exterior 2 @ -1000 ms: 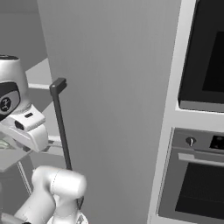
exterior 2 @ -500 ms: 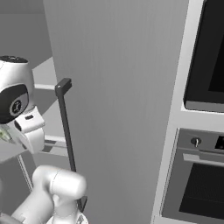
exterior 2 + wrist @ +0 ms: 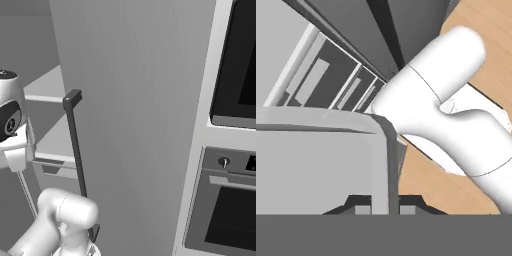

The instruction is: Take the meat container that has the fish and place it on the second highest rack of the freezer. Then take the vegetable container that has the eggplant and cucumber and place it on the highest rack of the freezer.

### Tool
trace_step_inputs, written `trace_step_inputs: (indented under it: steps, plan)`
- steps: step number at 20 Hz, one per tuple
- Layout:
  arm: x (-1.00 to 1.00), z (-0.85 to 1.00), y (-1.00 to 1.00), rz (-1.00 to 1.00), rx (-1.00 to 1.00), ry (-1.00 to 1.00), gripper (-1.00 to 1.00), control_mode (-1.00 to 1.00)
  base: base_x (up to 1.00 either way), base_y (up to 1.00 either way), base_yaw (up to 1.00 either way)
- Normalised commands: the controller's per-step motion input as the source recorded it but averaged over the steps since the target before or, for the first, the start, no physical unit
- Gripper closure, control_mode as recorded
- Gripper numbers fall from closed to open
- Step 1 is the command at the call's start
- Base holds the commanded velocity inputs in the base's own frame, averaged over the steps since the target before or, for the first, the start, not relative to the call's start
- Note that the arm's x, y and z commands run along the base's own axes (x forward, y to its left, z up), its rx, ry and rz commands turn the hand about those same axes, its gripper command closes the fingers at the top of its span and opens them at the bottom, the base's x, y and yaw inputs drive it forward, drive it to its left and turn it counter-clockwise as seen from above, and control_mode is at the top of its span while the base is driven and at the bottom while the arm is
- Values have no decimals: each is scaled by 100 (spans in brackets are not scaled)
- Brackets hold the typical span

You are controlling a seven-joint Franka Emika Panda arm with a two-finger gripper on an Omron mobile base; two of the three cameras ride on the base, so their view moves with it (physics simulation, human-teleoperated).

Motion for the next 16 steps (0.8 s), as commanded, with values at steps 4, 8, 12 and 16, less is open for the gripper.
trace_step_inputs:
  steps: [4, 8, 12, 16]
  plan:
    - [58, -45, 20, -37, 0, 0, 100, -100, 0, 0, 0]
    - [72, -51, 8, -27, 0, 0, 100, -100, 0, 0, 0]
    - [61, -47, 28, -9, 0, -5, 100, -100, 0, 0, 0]
    - [73, -46, 16, -7, -2, -5, 100, -100, 0, 0, 0]
